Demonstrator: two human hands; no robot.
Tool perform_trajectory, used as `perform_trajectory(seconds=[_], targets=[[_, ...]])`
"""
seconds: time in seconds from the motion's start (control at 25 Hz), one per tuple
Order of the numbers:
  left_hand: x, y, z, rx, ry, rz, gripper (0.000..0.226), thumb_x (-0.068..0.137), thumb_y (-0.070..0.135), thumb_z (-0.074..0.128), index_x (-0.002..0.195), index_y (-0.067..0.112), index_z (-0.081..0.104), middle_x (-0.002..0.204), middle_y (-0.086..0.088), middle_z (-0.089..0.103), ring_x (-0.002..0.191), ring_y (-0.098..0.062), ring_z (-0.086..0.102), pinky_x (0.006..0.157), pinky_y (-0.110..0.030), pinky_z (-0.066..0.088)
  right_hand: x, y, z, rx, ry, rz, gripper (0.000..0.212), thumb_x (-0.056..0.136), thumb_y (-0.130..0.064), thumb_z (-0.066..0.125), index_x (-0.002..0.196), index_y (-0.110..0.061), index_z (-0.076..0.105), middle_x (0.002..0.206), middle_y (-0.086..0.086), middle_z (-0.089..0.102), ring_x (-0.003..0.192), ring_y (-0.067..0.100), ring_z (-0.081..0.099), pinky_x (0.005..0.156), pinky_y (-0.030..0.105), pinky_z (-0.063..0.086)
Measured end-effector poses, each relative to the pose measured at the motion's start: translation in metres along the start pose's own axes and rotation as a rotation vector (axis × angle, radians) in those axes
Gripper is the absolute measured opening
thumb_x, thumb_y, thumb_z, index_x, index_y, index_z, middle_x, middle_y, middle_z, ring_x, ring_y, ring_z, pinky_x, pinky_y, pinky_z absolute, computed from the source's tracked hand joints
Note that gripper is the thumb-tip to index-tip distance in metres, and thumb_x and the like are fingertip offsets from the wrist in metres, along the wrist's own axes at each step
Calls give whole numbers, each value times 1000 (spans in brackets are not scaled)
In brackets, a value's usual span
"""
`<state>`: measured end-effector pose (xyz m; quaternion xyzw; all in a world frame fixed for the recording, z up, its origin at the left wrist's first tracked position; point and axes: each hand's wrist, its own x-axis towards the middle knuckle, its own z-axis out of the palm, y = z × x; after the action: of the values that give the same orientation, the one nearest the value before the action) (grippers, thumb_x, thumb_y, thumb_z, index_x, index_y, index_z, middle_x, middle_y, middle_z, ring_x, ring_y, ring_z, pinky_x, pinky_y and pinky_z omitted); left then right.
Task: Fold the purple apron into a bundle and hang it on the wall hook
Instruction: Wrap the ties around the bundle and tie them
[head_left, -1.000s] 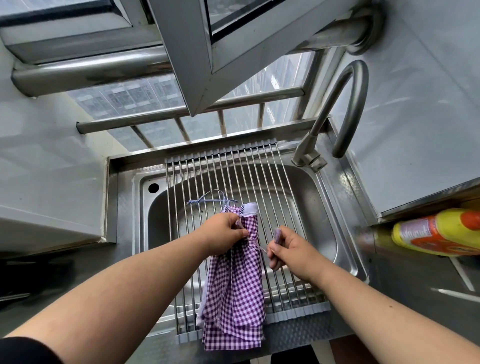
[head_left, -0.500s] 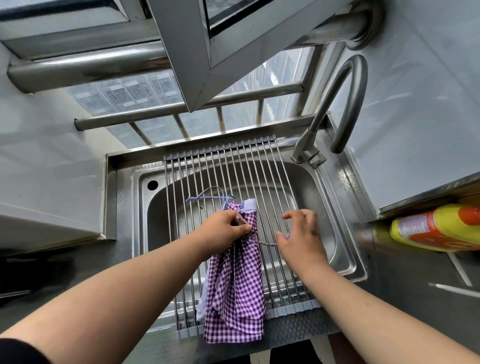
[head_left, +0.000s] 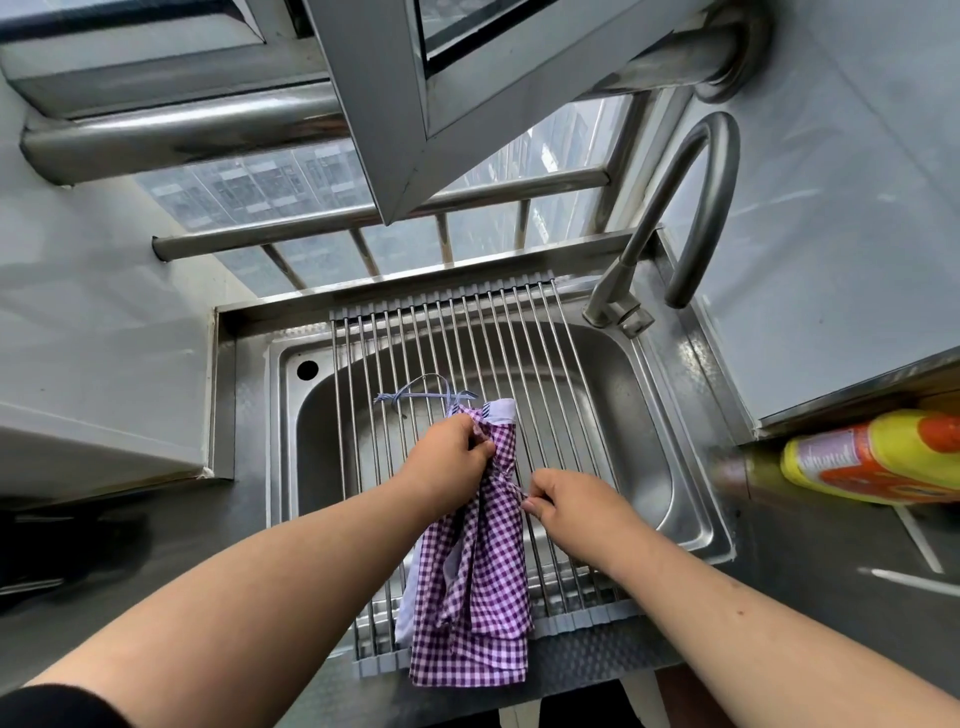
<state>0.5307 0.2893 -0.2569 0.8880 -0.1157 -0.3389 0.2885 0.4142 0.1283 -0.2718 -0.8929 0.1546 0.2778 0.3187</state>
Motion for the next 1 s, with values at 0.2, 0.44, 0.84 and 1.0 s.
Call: perform_trajectory(seconds=[0.2,0.44,0.84,1.0], targets=[[-7,4,-10,-162,-160,6,21,98,35,71,97,14,68,93,-1,74,82,-13,71,72,-27,61,13,14,8,645,20,148,26,107,-36,56,90,-23,70,90,7,75,68,14,62,67,44,56],[-9,2,-6,-71,-198,84,8,96,21,75,90,27,76,92,10,76,88,-6,72,89,-30,62,20,4,24,1223,67,212,14,104,-10,64,95,-8,74,76,3,67,61,9,57,54,24,47],[0,-3,-9,-149,-166,7,5,93,19,79,89,21,78,92,8,78,89,-6,73,83,-24,61,26,-23,28,1125,281,220,5,97,-13,73,93,-14,75,73,0,75,67,13,68,66,30,59],[3,-4,-7,-156,-144,9,9,90,14,80,89,14,72,94,2,77,89,-12,73,83,-29,63,16,-21,31,974,237,88,15,91,-19,75,102,-29,79,97,-6,81,93,9,77,82,32,64]])
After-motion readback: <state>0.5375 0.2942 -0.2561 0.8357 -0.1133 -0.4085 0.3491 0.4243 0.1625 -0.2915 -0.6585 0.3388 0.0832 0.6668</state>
